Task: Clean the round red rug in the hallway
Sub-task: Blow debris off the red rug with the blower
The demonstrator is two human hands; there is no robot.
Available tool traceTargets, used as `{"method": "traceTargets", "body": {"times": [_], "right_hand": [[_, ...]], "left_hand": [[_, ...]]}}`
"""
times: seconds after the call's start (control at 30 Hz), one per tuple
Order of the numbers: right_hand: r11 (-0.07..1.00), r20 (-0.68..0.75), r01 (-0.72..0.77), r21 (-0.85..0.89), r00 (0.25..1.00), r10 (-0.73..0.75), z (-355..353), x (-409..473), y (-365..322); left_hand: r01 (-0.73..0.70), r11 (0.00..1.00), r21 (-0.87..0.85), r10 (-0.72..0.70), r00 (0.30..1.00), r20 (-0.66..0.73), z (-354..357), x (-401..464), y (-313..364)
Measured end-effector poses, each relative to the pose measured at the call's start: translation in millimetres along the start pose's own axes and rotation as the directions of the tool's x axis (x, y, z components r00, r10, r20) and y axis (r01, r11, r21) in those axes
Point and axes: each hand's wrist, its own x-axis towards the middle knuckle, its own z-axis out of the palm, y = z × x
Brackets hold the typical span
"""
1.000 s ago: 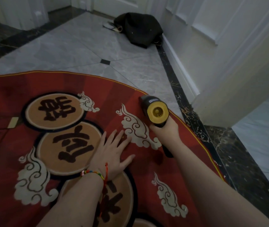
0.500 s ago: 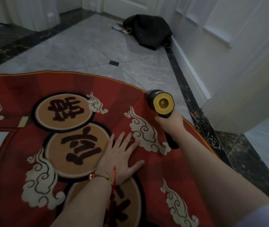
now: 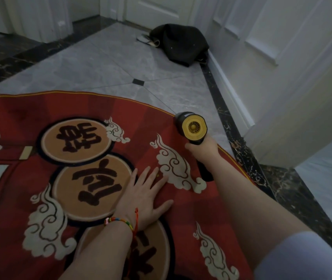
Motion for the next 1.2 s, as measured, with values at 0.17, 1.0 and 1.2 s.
{"method": "traceTargets", "body": {"times": [0.17, 1.0, 1.2], "right_hand": [[0.999, -0.037, -0.009, 0.041, 0.999, 0.01, -1, -21, 8], [0.974, 0.223, 0.223, 0.038, 0.948, -0.225, 33, -76, -33], [0.968, 0.207, 0.232, 0.092, 0.947, -0.247, 54, -61, -67]], "left_hand": [[0.001, 1.0, -0.025, -0.001, 1.0, 0.009, -3, 1, 1], [0.328, 0.939, 0.102, -0.313, 0.94, -0.138, -38, -19, -26], [0.44, 0.892, 0.103, -0.434, 0.898, -0.071, -39, -43, -79]]}}
